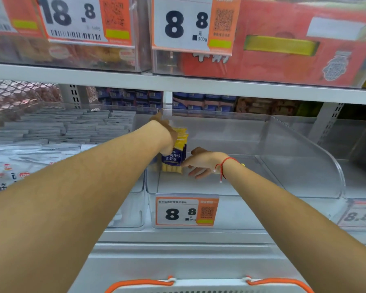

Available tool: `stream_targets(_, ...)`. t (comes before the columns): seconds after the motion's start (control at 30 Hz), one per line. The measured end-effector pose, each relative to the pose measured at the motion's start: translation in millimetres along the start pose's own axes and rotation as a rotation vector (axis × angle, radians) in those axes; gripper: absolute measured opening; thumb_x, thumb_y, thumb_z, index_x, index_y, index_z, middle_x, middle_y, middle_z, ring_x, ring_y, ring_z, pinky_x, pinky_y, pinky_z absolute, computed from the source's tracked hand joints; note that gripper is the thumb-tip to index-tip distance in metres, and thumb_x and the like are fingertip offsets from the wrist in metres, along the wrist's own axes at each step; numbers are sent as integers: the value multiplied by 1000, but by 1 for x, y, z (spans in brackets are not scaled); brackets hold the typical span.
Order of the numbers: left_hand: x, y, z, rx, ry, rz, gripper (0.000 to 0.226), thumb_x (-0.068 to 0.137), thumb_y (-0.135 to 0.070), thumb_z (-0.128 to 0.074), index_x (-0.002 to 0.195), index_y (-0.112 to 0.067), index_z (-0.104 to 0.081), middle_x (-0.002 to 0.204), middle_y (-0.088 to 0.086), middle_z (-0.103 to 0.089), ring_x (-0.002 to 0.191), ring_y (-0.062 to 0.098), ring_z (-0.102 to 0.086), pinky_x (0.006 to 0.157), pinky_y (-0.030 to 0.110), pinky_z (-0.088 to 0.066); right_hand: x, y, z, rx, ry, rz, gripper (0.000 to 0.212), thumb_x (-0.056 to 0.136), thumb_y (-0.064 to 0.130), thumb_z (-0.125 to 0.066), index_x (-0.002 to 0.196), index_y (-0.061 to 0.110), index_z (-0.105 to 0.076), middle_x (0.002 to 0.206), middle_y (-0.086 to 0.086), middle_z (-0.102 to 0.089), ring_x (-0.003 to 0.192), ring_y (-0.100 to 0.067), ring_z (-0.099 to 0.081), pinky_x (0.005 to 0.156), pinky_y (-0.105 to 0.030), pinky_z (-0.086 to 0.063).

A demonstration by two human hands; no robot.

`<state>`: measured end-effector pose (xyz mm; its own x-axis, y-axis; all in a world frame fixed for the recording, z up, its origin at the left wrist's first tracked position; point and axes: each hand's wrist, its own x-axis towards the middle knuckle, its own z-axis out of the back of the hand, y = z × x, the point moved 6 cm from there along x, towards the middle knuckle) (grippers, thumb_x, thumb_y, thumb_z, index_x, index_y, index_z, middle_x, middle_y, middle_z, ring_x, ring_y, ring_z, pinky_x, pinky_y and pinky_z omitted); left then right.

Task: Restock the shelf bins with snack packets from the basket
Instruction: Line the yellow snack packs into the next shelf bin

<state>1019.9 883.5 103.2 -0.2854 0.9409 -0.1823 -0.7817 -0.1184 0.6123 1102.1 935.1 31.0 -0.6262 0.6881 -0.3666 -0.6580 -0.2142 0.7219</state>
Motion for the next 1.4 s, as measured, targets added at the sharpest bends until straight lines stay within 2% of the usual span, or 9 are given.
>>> stream_targets(0.13, -21, 0, 2, -197, 12, -34, 18, 95, -20, -42, 92, -15, -60, 109, 10, -61, 99, 27, -56, 86, 35, -42, -19, -1, 4, -76, -38, -20, 43, 95, 28, -56, 132, 9, -46, 126, -9, -54, 113, -24, -59, 92, -33, -50)
stream_targets(0.27, -52, 2, 10, -402, -163, 12, 28, 89, -27, -50, 111, -22, -67, 112, 3, -67, 102, 25, -61, 91, 34, -50, -55, 4, 14, -285, -229, 55, 41, 88, 42, -60, 108, 7, -67, 98, -8, -64, 82, -20, -59, 62, -23, -47)
stream_targets(0.5, -138, -23, 32, -695, -448, 96, 27, 90, -24, -52, 110, -29, -69, 112, 2, -68, 108, 27, -58, 84, 33, -43, -157, -3, 18, -95, -557, 263, 20, 86, 37, -65, 68, 28, -63, 88, 0, -68, 92, -20, -63, 77, -29, -50)
stream_targets(0.7, -197, -73, 0, -924, -327, 120, 25, 88, -26, -52, 104, -32, -69, 114, -2, -67, 106, 28, -60, 84, 34, -47, -216, -47, -27, -140, -379, 234, 13, 87, 27, -63, 75, 22, -66, 66, 2, -61, 70, -18, -60, 68, -27, -50)
stream_targets(0.83, -218, -121, -41, -1020, -200, 72, 22, 90, -28, -52, 104, -31, -68, 112, -6, -67, 104, 21, -61, 84, 32, -49, -235, -100, -69, -103, -137, 105, 10, 90, 18, -60, 87, 12, -68, 65, 1, -61, 53, -9, -55, 46, -11, -41)
stream_targets(1.1, -234, -210, -141, -1233, 124, 2, 24, 94, -24, -51, 113, -22, -66, 119, -3, -65, 105, 17, -60, 86, 30, -48, -239, -215, -161, -47, 83, -141, 20, 95, 16, -52, 95, 3, -68, 70, 0, -62, 54, -7, -57, 58, -24, -48)
stream_targets(1.2, -238, -239, -174, -1298, 230, 9, 25, 95, -23, -49, 115, -21, -66, 119, -2, -65, 100, 18, -60, 85, 29, -47, -234, -251, -194, -153, 153, -203, 30, 96, 13, -47, 106, -8, -65, 92, -12, -68, 79, -23, -65, 71, -34, -53)
stream_targets(1.27, -243, -258, -195, -1307, 300, 1, 27, 96, -21, -49, 117, -18, -66, 117, -3, -63, 101, 20, -60, 84, 31, -47, -232, -264, -209, -253, 166, -199, 26, 94, 12, -46, 107, 0, -66, 116, -13, -64, 96, -28, -62, 77, -35, -51)
stream_targets(1.4, -257, -290, -241, -1191, 414, -15, 28, 97, -20, -47, 121, -20, -62, 122, 1, -61, 106, 21, -59, 83, 34, -48, -229, -271, -226, -398, 72, -114, 24, 93, 21, -55, 114, 16, -63, 129, -12, -56, 88, -23, -58, 73, -30, -48)
